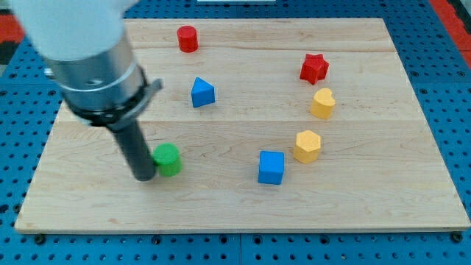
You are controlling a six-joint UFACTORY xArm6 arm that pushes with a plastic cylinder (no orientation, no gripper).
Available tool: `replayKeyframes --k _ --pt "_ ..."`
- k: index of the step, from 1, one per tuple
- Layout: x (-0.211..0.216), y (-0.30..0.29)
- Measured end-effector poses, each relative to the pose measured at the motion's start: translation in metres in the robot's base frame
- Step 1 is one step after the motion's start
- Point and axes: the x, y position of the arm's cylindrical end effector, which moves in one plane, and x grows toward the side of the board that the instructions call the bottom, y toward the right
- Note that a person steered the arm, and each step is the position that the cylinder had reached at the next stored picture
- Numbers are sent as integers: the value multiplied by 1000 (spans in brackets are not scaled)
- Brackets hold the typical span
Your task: Move the triangle to the right of the green star
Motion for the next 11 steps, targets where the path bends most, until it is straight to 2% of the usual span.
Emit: replayKeyframes --k 1,2,3,4,5,6,7,8,9,10,11 --pt "0 0" --pt "2 -65" --pt "-47 -47" --pt "-83 27" --pt "-110 65" --pt "-163 61" --pt "-165 93" --pt "-192 129" --pt "-198 59" --pt "-166 4" --pt "-221 3"
